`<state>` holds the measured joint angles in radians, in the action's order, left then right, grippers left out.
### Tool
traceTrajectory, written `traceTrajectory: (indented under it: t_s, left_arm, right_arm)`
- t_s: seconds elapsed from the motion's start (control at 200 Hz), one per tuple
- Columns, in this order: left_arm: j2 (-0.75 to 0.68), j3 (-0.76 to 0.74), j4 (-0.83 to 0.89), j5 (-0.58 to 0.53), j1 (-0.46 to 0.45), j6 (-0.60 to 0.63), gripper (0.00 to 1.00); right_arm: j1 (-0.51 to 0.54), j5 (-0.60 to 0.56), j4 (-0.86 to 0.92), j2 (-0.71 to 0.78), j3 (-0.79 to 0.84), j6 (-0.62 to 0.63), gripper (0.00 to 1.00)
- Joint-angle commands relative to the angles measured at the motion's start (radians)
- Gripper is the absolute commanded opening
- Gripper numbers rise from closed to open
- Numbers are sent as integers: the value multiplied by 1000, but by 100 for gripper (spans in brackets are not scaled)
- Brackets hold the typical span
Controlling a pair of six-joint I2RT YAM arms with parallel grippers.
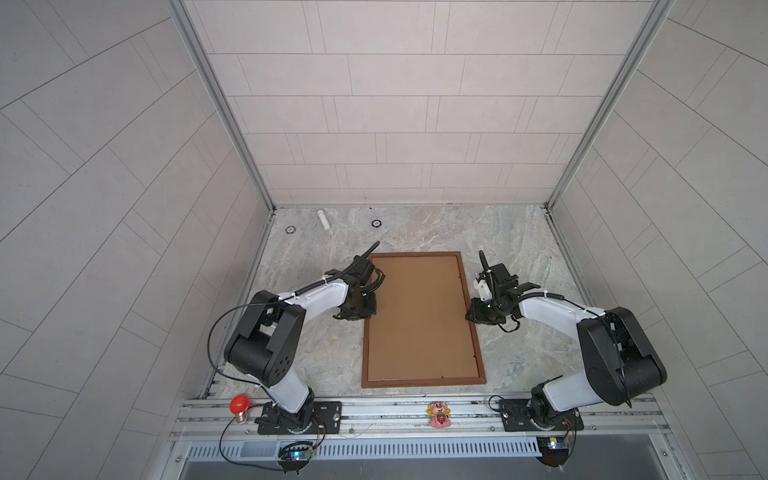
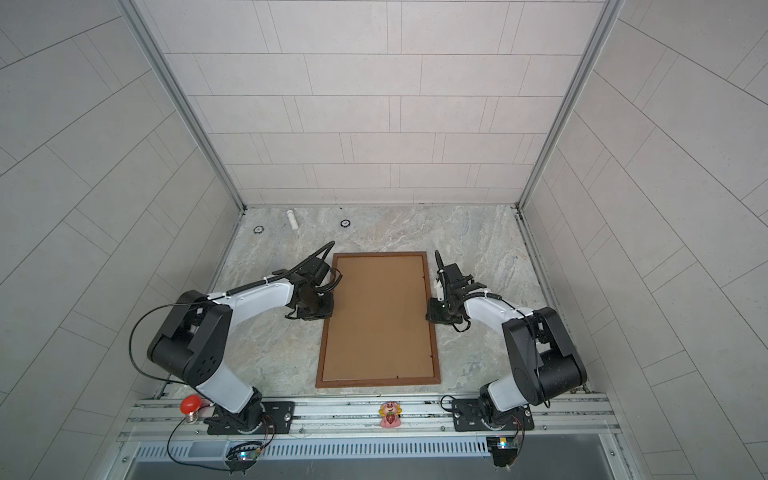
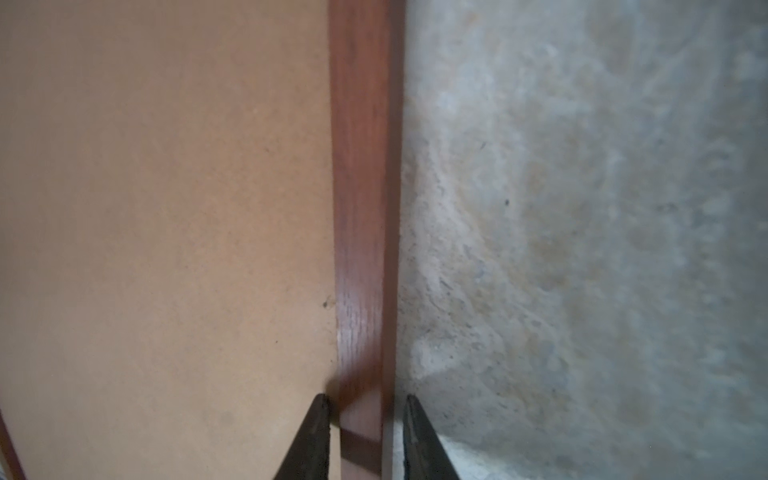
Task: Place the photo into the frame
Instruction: 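Lift both grippers off the frame and draw them back above the far edge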
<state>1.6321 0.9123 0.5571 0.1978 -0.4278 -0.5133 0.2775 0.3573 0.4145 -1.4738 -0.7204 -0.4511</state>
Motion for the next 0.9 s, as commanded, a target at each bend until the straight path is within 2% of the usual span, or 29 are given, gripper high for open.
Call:
traceTrajectory:
  t_s: [0.0, 0.065, 0.115, 0.245, 0.405, 0.51, 0.59, 0.63, 0.731, 0.821, 0.896]
  left_arm:
    - [-29, 58, 159, -69, 11, 25, 18]
    - [-17, 126, 224, -88, 18, 58, 26]
    - [-4, 185, 277, -95, 19, 82, 35]
    - [27, 308, 381, -78, 18, 124, 47]
    - [85, 396, 443, -75, 17, 167, 49]
    - [101, 438, 408, -38, 12, 151, 47]
    - [107, 443, 349, -24, 6, 123, 39]
    - [111, 444, 316, -16, 7, 106, 35]
    - [122, 450, 245, 19, 5, 71, 26]
    - [127, 450, 196, 33, -6, 54, 22]
    - [132, 439, 160, 54, -14, 44, 22]
  right_arm:
    - [8, -20, 122, 38, -38, 11, 33]
    - [8, -33, 158, 76, -73, 15, 35]
    - [8, -48, 185, 105, -100, 25, 35]
    - [8, -54, 196, 148, -136, 51, 34]
    - [8, -40, 163, 109, -170, 56, 30]
    - [8, -18, 94, 70, -185, 43, 26]
    - [9, 6, 74, 19, -238, 36, 22]
    - [11, 21, 62, -13, -271, 33, 16]
    - [25, 38, 49, -108, -381, 31, 6]
    - [32, 40, 52, -207, -498, 32, 0]
    - [32, 43, 58, -295, -595, 21, 0]
